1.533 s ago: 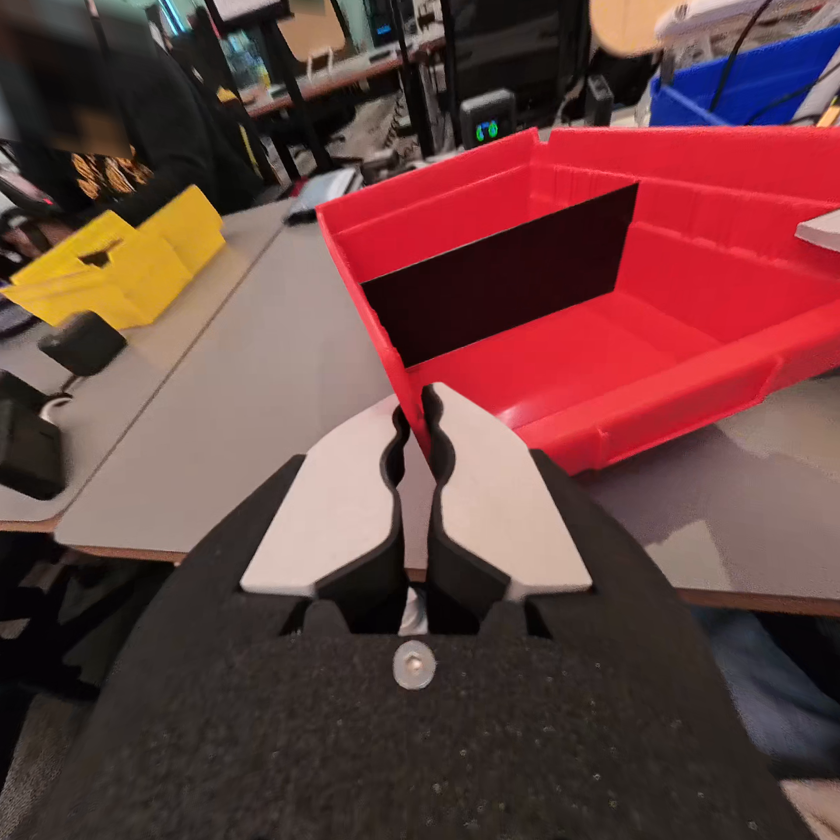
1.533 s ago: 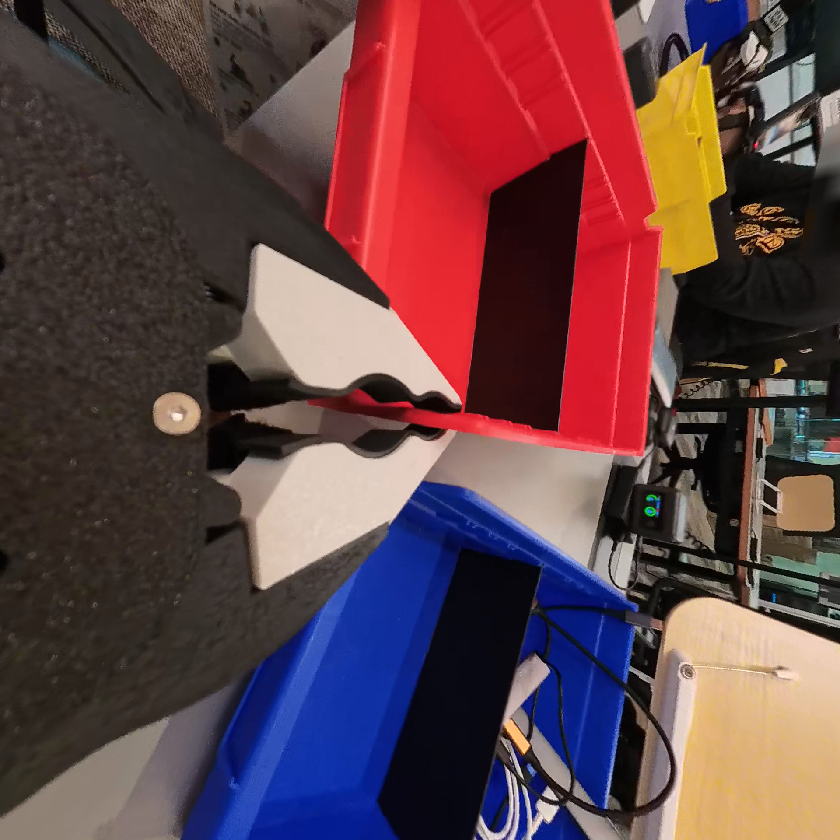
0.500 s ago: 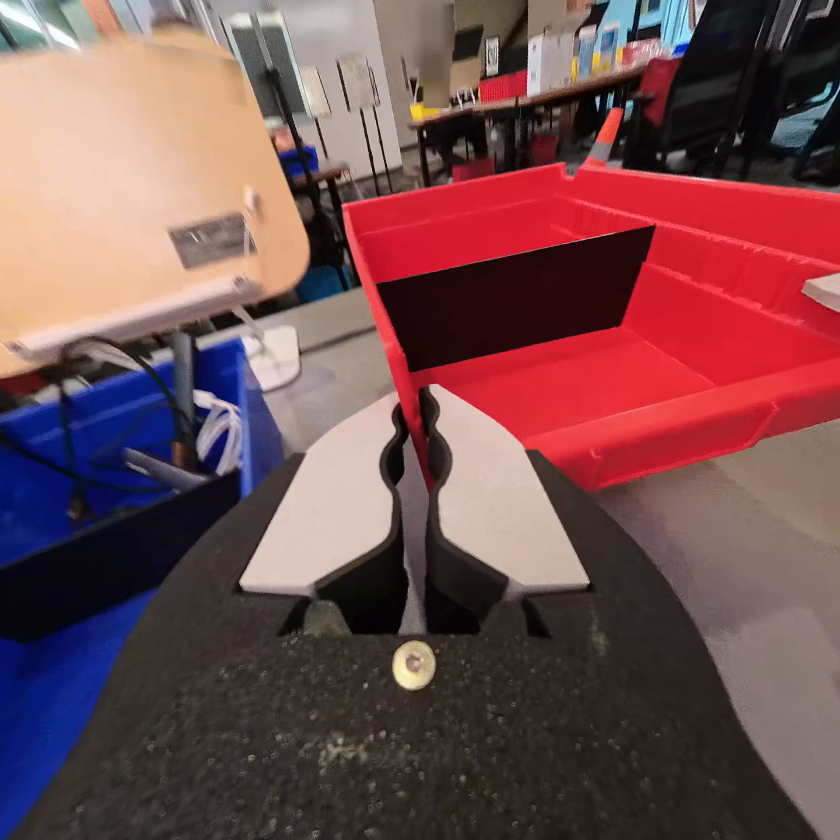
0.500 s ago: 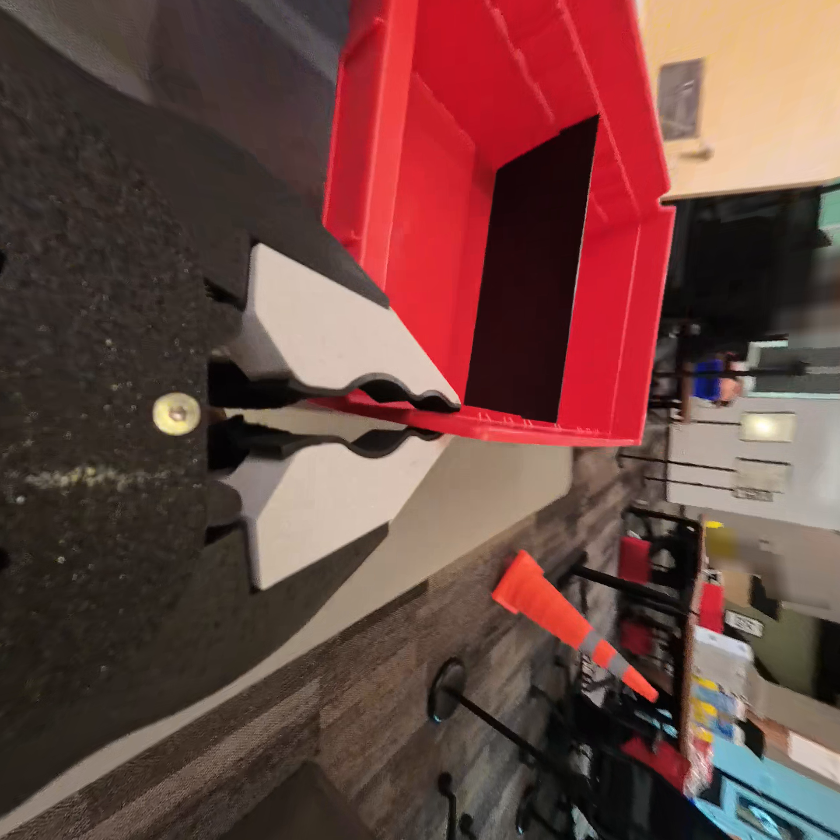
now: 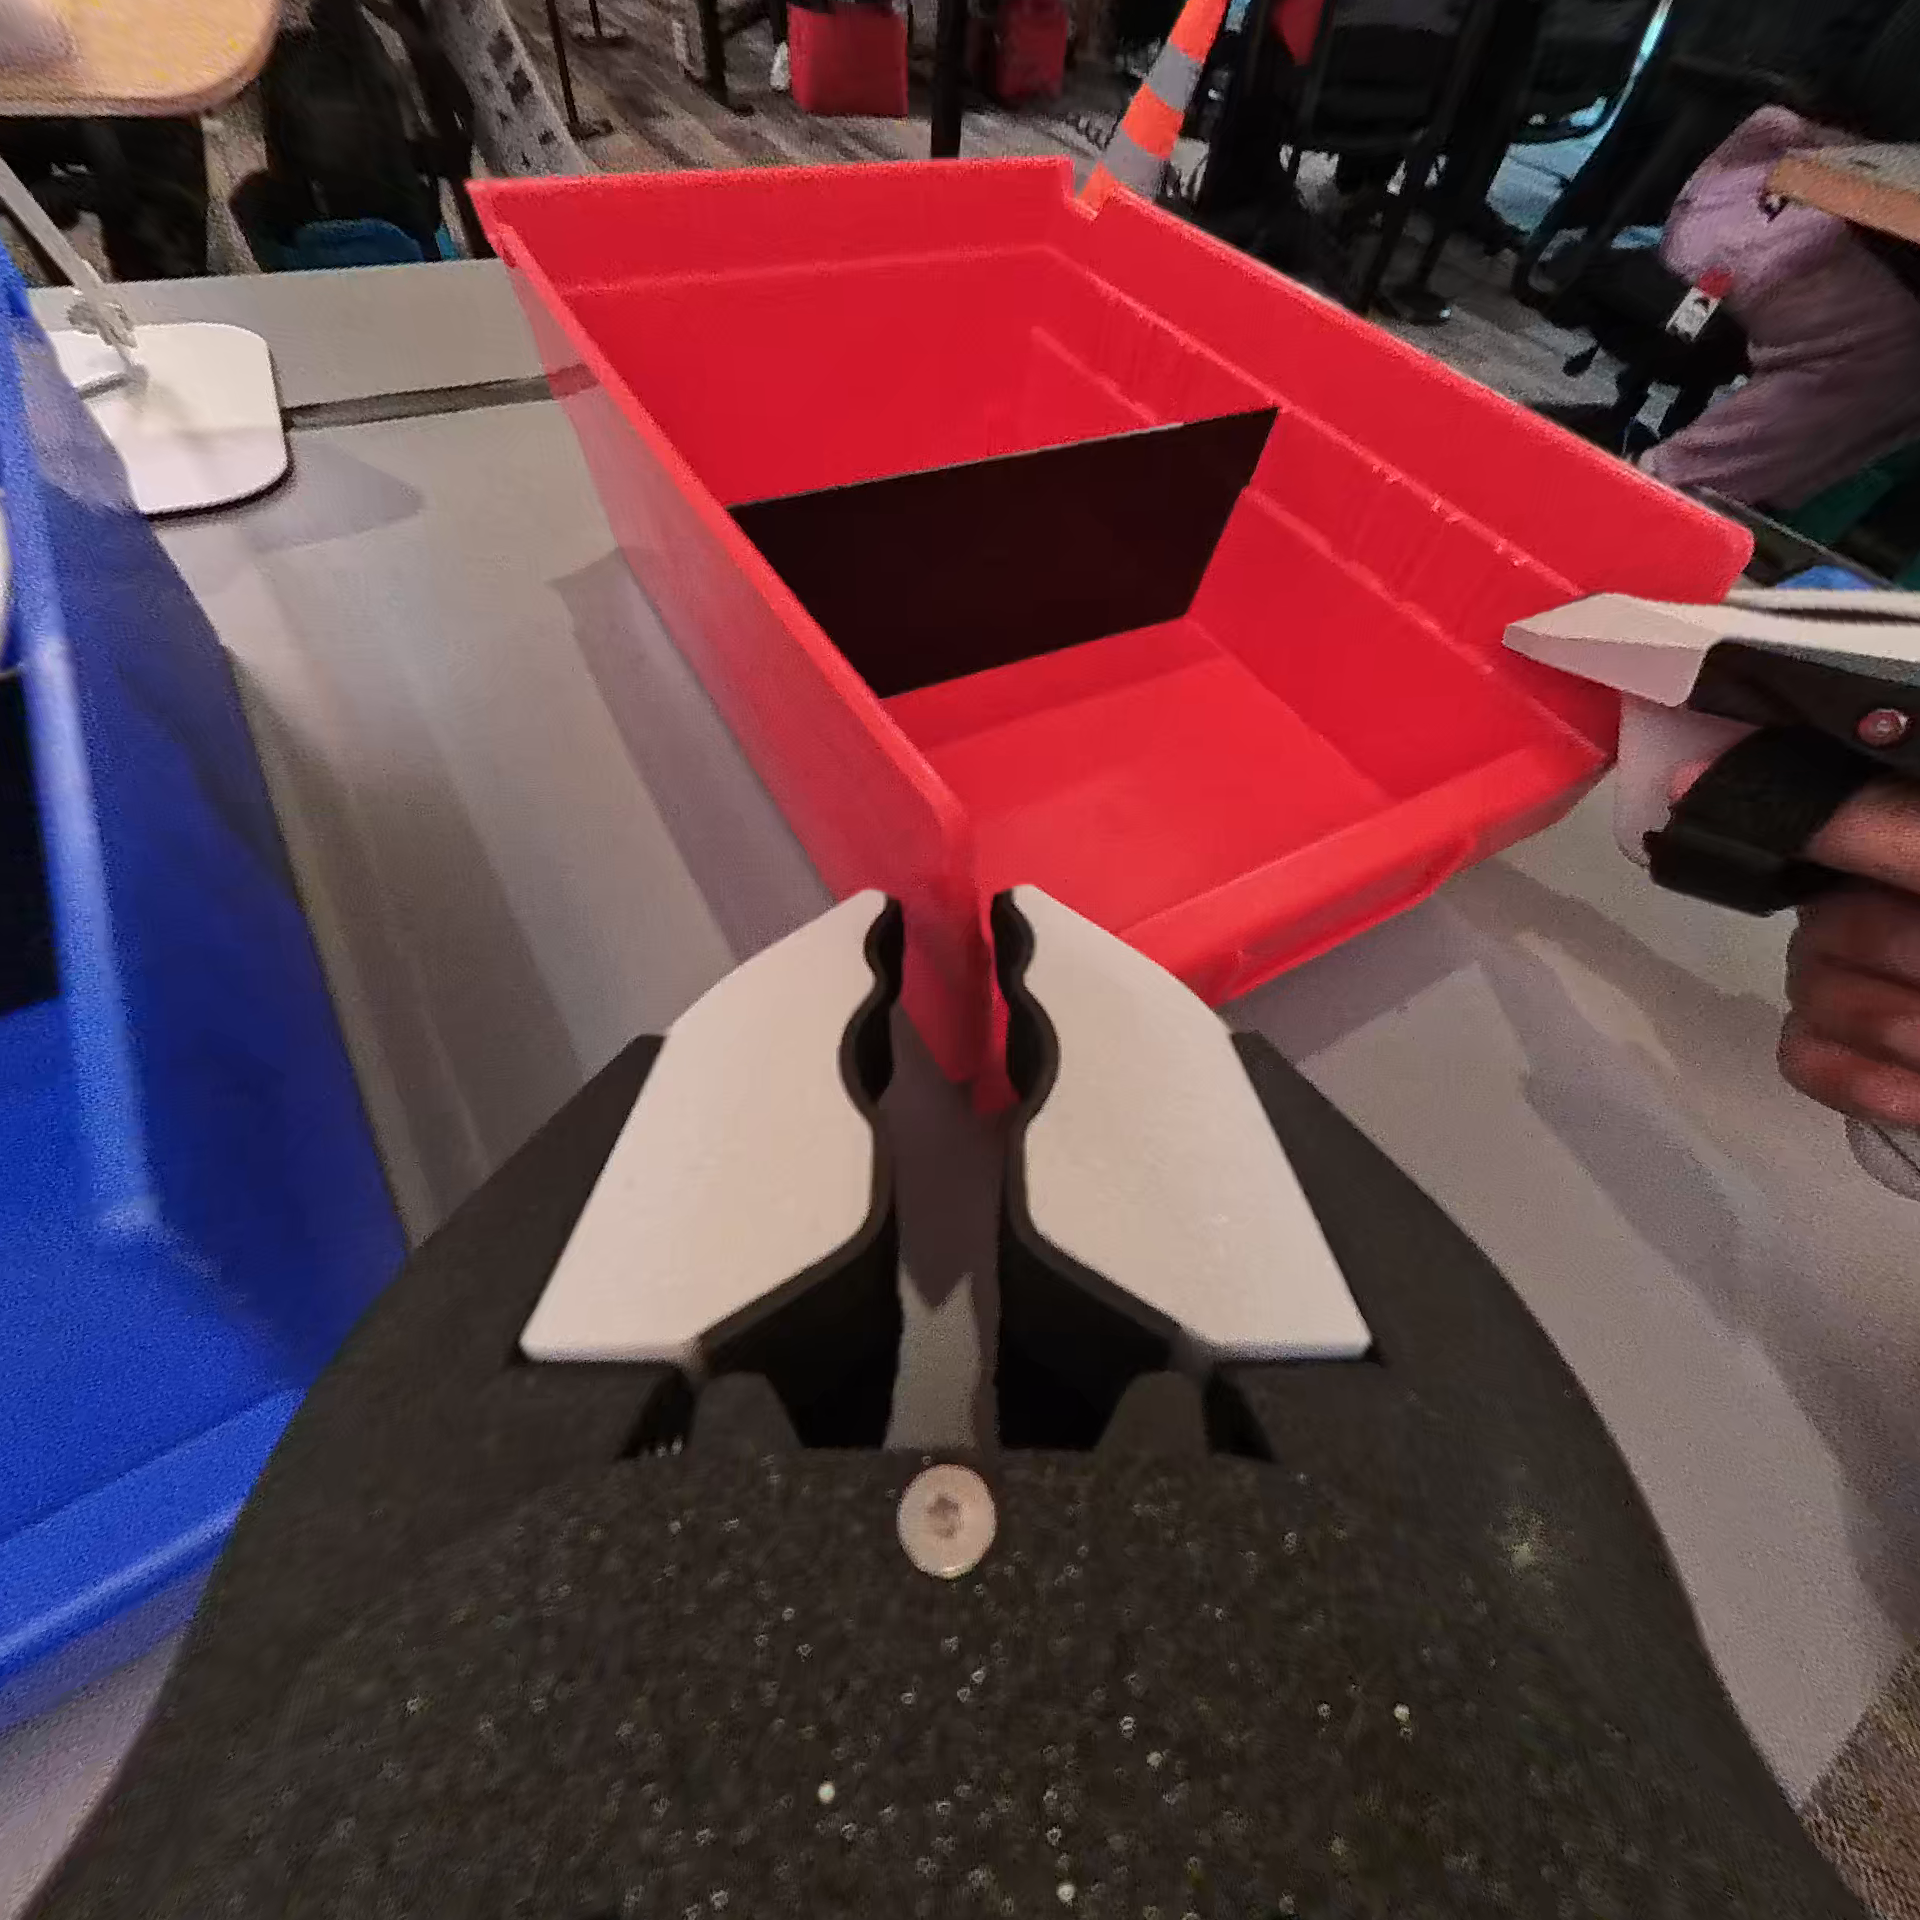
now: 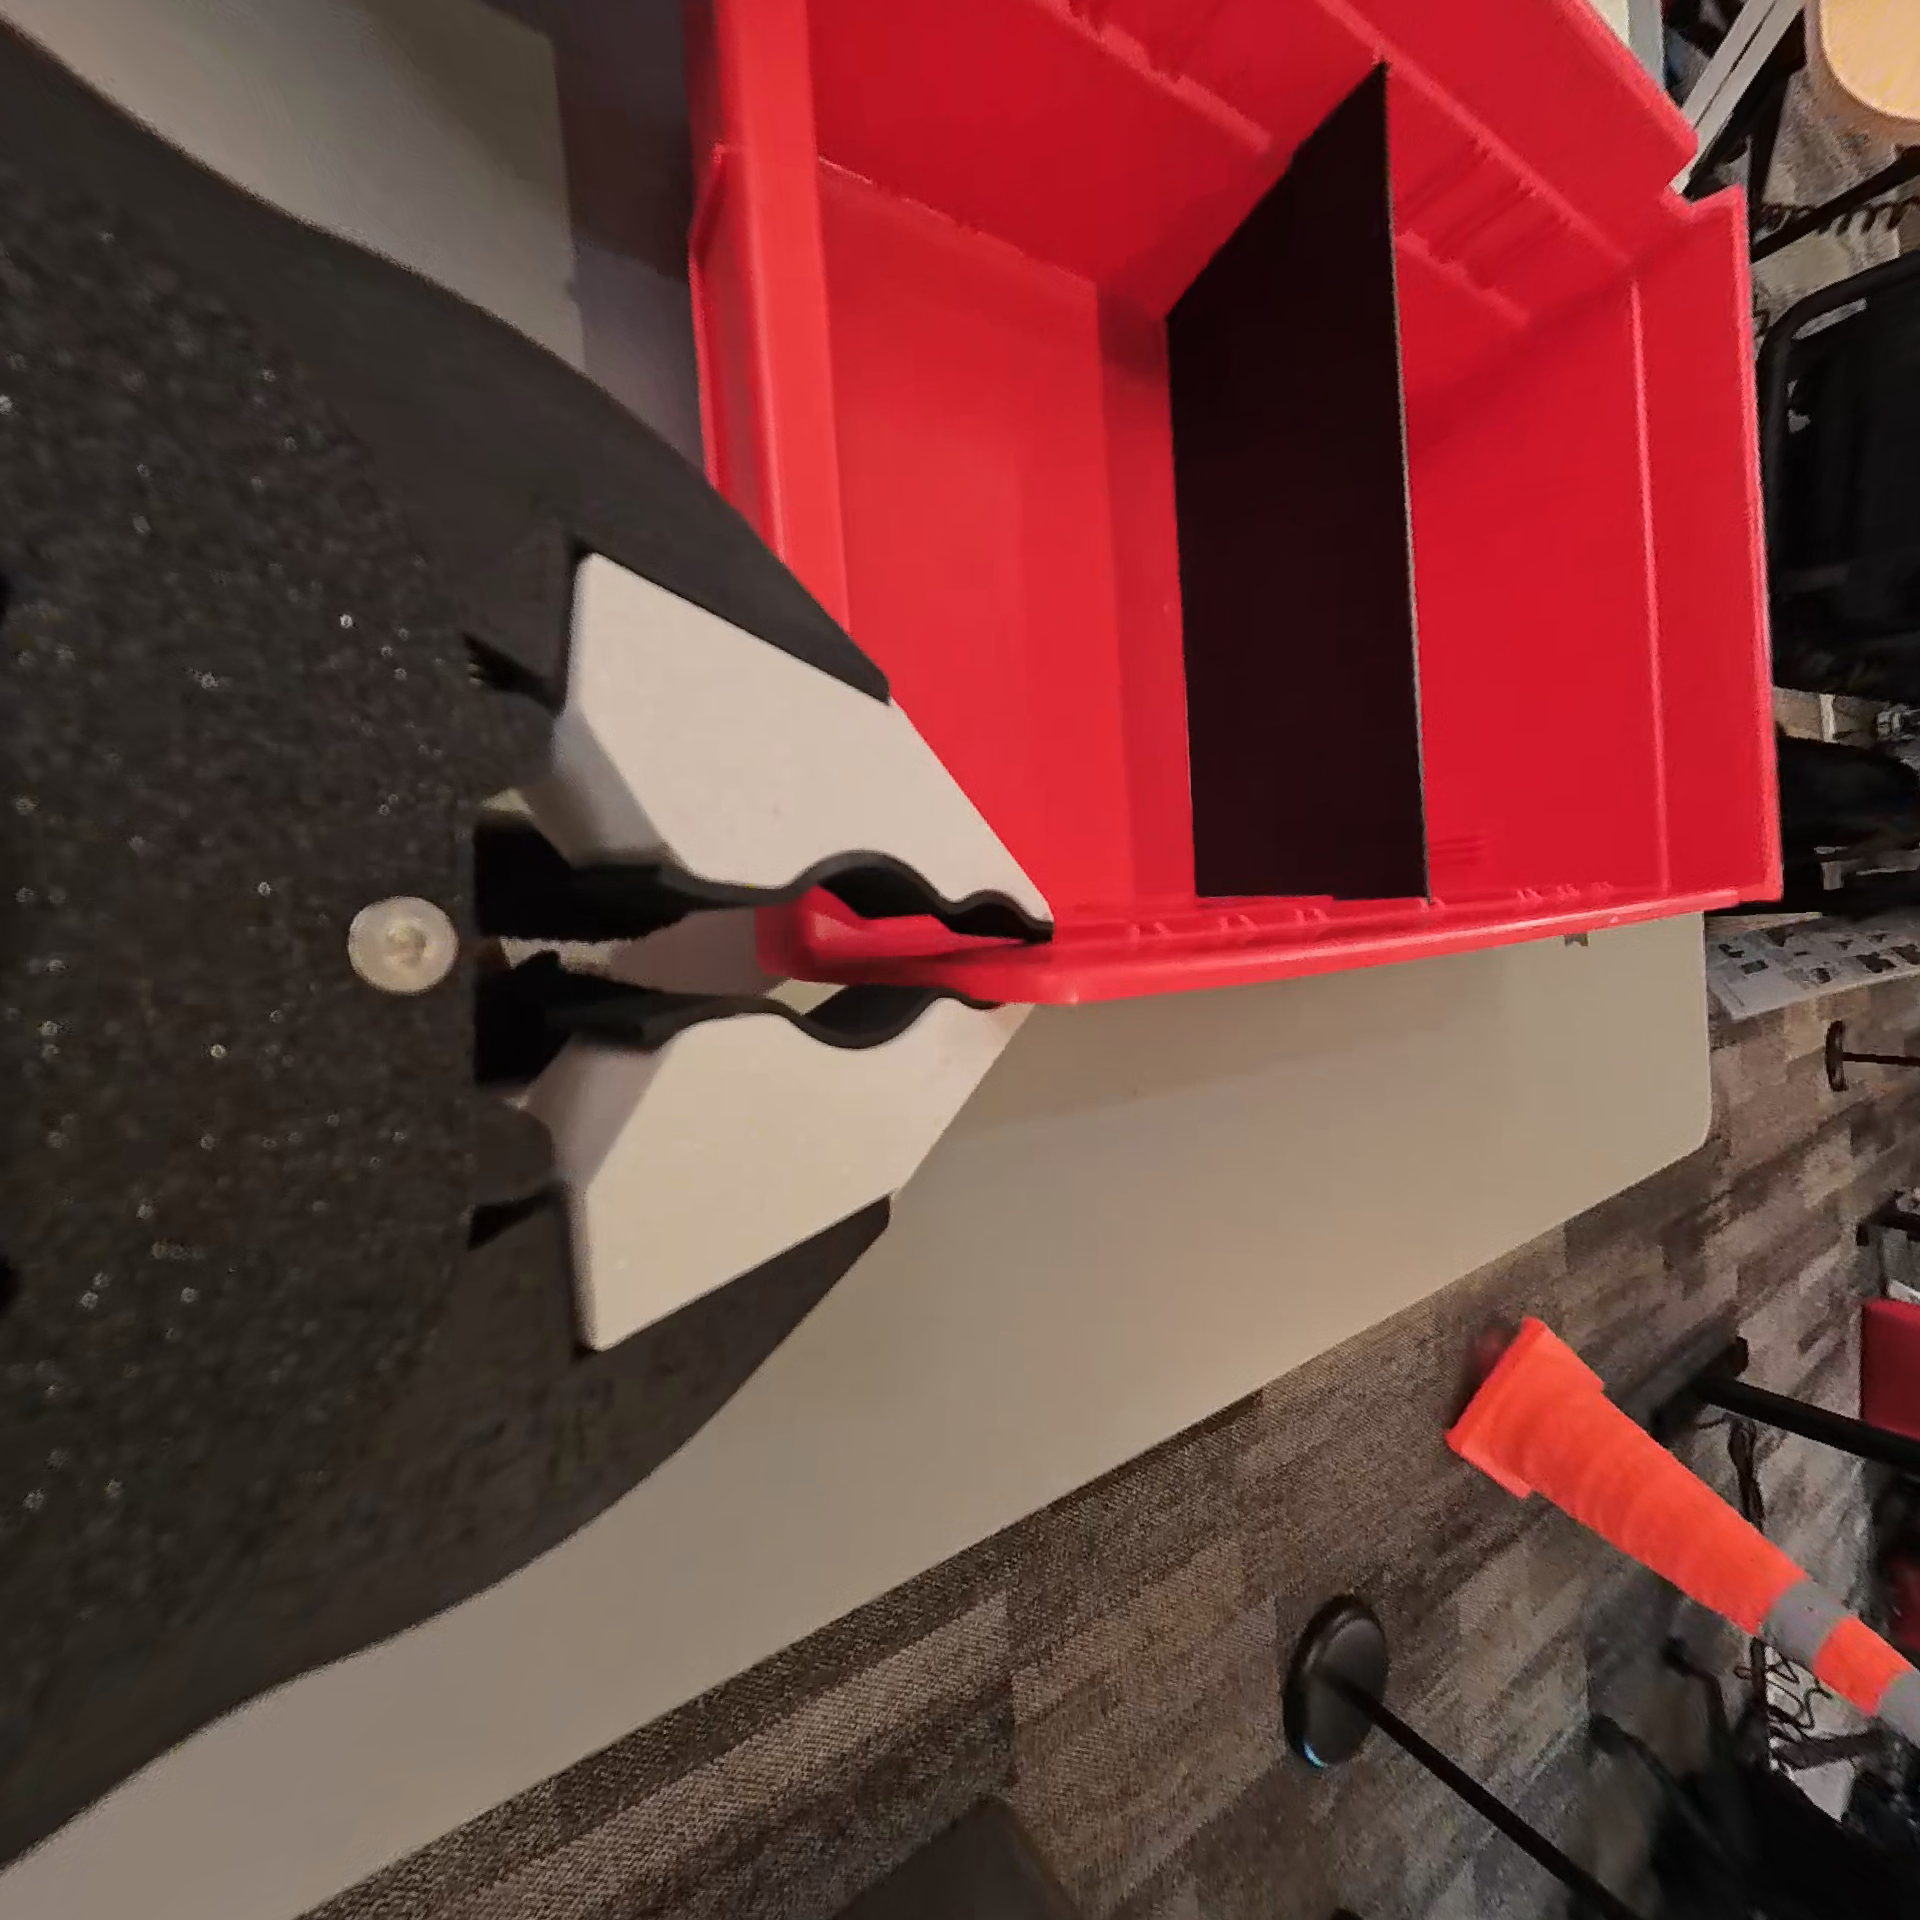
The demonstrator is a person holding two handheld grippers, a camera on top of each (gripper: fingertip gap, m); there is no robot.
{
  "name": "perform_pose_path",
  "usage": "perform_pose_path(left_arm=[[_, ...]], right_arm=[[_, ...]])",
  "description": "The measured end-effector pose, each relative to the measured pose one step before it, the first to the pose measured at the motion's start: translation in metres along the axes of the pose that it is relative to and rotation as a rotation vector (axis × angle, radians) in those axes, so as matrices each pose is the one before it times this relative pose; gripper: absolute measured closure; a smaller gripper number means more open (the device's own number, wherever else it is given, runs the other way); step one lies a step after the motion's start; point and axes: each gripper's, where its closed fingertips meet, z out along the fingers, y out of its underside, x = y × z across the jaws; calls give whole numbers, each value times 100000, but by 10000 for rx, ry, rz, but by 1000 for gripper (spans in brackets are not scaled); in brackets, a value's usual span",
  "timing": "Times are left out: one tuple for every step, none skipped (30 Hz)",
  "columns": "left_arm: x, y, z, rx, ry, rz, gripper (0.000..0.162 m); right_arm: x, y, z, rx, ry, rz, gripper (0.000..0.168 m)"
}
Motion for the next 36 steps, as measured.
perform_pose_path(left_arm=[[-341,-286,-498,-63,31,33,140],[-295,-612,-839,97,187,-34,139],[-311,-1054,-1244,383,304,-207,139],[-586,-1398,-1619,652,270,-426,144],[-791,-1384,-1747,546,315,-505,144],[-1139,-1361,-1721,343,154,-281,139],[-1616,-1335,-1765,292,-173,68,136],[-2042,-1259,-1748,355,-434,282,134],[-2216,-1031,-1610,321,-463,334,131],[-2288,-579,-1373,142,-432,367,127],[-2443,-69,-1167,-15,-508,411,123],[-2594,385,-985,-87,-632,407,120],[-2523,721,-822,-105,-676,248,118],[-2058,988,-659,-124,-471,27,116],[-1452,1164,-471,-121,-212,-172,115],[-997,1259,-279,-151,-74,-251,114],[-620,1167,0,-173,-33,-216,114],[-54,917,320,-233,130,62,113],[-17,667,497,-280,-44,409,111],[-246,294,463,-119,-307,421,112],[92,103,419,-22,-104,235,113],[239,143,384,-76,42,83,113],[194,219,336,-123,49,22,113],[63,215,254,-118,-5,35,113],[-54,125,161,-47,-36,59,113],[-92,159,149,-69,-17,8,113],[-34,198,142,-106,58,-113,113],[-81,190,154,-111,59,-202,113],[-137,226,183,-142,24,-189,114],[-135,242,215,-149,-2,-114,114],[-152,228,219,-134,-48,-27,114],[-188,186,211,-117,-114,22,117],[-143,177,188,-125,-126,71,125],[186,34,65,-43,73,-1,131],[349,20,-13,-41,165,19,147],[328,50,55,-70,29,-38,155]], right_arm=[[9,137,24,-14,29,-66,165],[-13,203,12,-60,8,-90,165],[43,278,-8,-103,2,-120,164],[250,111,-111,-31,105,14,158],[304,-284,-354,123,117,164,148],[148,-747,-712,260,4,261,136],[-20,-1416,-1053,513,35,289,133],[-521,-2013,-1220,800,-60,190,132],[-1271,-2352,-1150,996,-291,94,132],[-1956,-2215,-837,947,-470,10,133],[-2512,-1726,-402,699,-595,-53,133],[-3199,-1167,-17,442,-877,-110,132],[-3695,-574,350,195,-1140,-7,132],[-3885,-82,626,26,-1274,193,130],[-3553,361,896,-46,-1103,359,126],[-2976,876,1127,-116,-784,495,124],[-2265,1486,1318,-241,-431,472,122],[-1194,1970,1331,-382,98,246,118],[-275,1992,1109,-244,556,28,118],[202,1612,696,36,755,-230,119],[308,1151,419,224,708,-230,121],[158,1251,303,-262,493,-23,120],[-291,1016,385,-560,116,109,112],[-385,436,255,-318,-45,-79,95],[528,285,30,-168,444,-204,91],[513,357,23,-109,365,-119,91],[-107,456,58,-169,-24,14,92],[-670,468,78,-193,-370,103,99],[-159,530,145,-284,-68,44,103],[164,465,167,-300,146,72,105],[162,359,222,-275,122,1,106],[-29,304,229,-273,-20,-39,110],[334,270,251,-245,252,0,123],[178,207,266,-141,180,-218,148],[-504,-80,186,-35,-177,-334,164],[142,-17,153,-188,317,-481,164]])
